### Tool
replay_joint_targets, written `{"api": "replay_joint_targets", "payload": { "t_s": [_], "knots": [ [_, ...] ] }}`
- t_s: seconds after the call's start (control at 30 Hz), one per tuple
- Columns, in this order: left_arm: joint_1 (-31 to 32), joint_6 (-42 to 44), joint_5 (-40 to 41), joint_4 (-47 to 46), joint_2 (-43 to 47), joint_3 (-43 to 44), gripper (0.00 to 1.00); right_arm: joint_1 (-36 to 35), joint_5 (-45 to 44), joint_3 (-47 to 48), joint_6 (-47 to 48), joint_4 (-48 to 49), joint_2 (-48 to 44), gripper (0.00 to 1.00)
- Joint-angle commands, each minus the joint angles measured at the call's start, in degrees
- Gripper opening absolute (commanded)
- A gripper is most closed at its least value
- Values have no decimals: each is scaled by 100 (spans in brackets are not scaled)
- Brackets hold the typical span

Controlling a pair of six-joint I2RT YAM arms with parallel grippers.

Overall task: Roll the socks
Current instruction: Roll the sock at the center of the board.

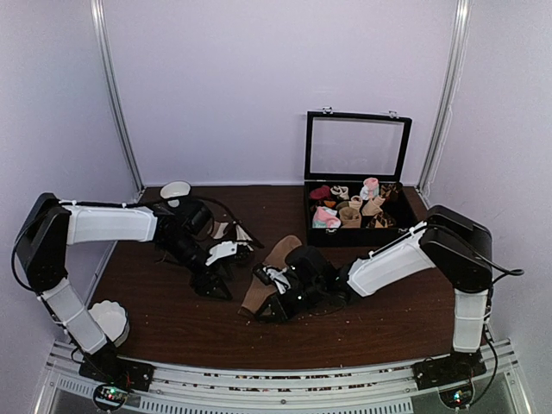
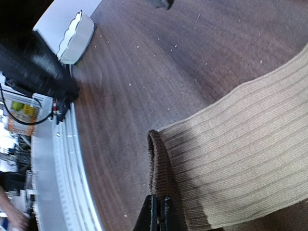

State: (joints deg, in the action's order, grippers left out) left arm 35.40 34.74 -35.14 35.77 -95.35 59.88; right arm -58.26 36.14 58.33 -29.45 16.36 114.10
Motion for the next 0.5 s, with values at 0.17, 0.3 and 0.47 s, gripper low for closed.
{"api": "replay_joint_targets", "payload": {
  "t_s": [0.17, 0.3, 0.47],
  "knots": [
    [628, -701, -394, -1303, 146, -530, 68, 204, 688, -616, -911, 305, -344, 0],
    [829, -814, -464, -1391, -94, -436, 64, 286, 754, -688, -967, 202, -409, 0],
    [1030, -872, -293, -1704, -155, -651, 56, 303, 915, -461, -950, 79, -243, 0]
  ]
}}
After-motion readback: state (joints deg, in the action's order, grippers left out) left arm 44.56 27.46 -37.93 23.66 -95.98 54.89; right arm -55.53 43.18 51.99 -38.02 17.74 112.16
